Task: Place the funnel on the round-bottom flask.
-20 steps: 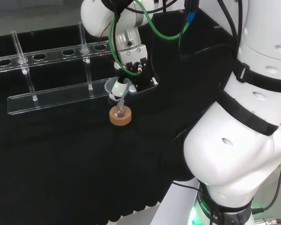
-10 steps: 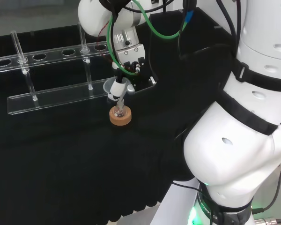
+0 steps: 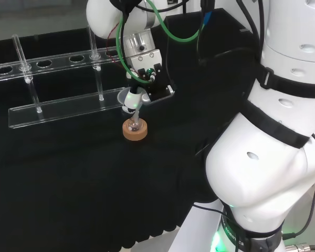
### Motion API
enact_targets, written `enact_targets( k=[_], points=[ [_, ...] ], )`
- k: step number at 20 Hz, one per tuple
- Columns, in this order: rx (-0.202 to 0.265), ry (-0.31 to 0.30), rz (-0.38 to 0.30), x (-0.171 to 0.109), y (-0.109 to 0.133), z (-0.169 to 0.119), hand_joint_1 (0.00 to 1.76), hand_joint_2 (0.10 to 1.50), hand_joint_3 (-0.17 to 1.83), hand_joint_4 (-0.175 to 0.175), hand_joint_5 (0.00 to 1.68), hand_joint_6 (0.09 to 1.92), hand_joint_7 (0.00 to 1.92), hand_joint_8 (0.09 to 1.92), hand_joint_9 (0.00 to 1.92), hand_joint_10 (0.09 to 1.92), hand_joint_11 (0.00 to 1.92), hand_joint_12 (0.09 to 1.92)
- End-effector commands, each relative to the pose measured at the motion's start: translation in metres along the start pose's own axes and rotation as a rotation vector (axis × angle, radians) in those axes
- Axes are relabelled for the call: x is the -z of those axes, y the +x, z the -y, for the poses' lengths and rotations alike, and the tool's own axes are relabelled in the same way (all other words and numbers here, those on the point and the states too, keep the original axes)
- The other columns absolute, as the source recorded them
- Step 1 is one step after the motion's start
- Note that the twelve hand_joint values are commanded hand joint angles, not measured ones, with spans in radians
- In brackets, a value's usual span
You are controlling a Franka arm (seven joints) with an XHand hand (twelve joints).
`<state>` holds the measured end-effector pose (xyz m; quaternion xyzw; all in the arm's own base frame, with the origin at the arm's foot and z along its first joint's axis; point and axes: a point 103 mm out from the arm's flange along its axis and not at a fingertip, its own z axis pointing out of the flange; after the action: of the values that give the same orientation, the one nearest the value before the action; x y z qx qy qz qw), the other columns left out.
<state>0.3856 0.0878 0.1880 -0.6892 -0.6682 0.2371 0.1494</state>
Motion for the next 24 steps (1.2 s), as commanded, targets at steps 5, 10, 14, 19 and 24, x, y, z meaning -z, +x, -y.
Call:
enact_targets(
  k=[5, 10, 14, 19, 24],
  points=[
    [0.031, 0.024, -0.012, 0.003, 0.002, 0.004, 0.7, 0.58, 0.54, -0.051, 0.26, 0.09, 0.03, 0.69, 0.38, 0.73, 0.43, 1.38],
    [0.057, -0.024, -0.023, 0.01, 0.002, 0.014, 0.55, 0.58, 0.35, -0.046, 0.12, 0.09, 0.0, 0.39, 0.15, 0.85, 0.34, 1.46],
    [0.07, -0.127, -0.03, 0.024, -0.004, 0.028, 0.5, 0.6, 0.26, -0.044, 0.07, 0.09, 0.0, 0.25, 0.06, 0.88, 0.29, 1.49],
    [0.095, -0.215, -0.033, 0.05, -0.013, 0.04, 0.56, 0.64, 0.2, -0.051, 0.16, 0.09, 0.03, 0.53, 0.2, 0.8, 0.3, 1.45],
    [0.082, -0.238, -0.045, 0.068, -0.037, 0.042, 0.65, 0.67, 0.22, -0.049, 0.27, 0.09, 0.09, 0.66, 0.33, 0.73, 0.34, 1.42]
  ],
)
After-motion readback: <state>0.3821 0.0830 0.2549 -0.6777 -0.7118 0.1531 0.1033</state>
